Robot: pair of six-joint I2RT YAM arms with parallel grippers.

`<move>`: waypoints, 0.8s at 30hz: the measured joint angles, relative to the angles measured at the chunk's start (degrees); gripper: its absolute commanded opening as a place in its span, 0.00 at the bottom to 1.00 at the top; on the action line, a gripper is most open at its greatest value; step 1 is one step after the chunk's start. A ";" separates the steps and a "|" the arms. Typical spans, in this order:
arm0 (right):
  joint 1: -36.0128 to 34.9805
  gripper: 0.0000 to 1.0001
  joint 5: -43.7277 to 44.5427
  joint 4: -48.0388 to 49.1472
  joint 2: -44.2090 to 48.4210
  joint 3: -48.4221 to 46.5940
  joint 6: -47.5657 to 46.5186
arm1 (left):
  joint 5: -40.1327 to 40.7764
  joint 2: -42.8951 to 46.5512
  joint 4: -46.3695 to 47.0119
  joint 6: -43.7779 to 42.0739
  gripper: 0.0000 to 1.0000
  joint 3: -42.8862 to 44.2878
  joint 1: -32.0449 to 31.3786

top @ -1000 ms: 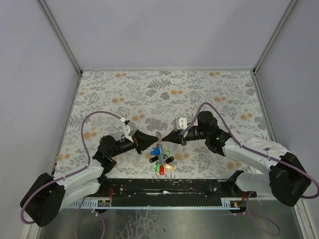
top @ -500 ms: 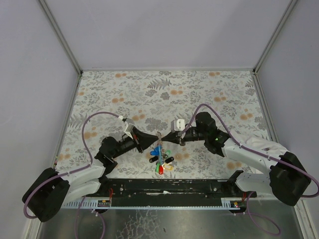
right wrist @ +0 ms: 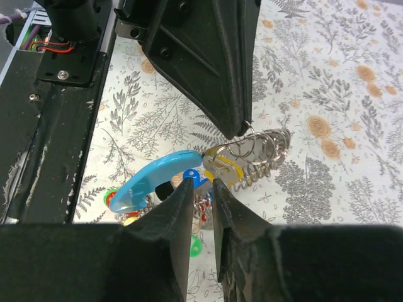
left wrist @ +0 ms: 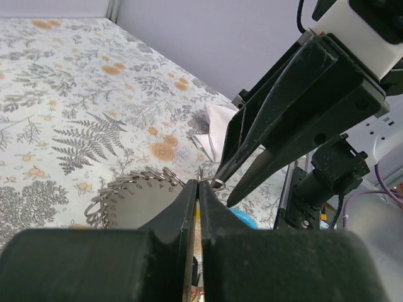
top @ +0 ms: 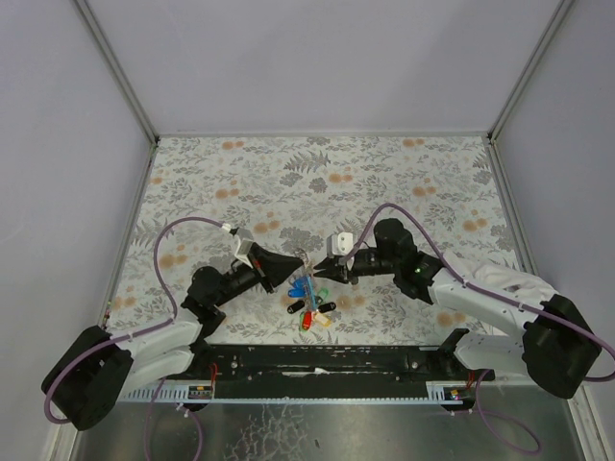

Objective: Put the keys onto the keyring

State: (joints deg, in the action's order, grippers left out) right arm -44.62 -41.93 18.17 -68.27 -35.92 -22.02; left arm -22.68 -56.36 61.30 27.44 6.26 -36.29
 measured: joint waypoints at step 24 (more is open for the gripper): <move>-1.53 0.33 5.57 10.69 2.45 3.17 3.54 | 0.02 0.92 -0.87 -2.69 0.00 0.00 0.00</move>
State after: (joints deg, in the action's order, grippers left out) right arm -46.15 -36.36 28.86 -65.82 -32.75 -18.48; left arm -22.65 -55.44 60.42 24.75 6.26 -36.29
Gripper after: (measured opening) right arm 0.329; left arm 0.005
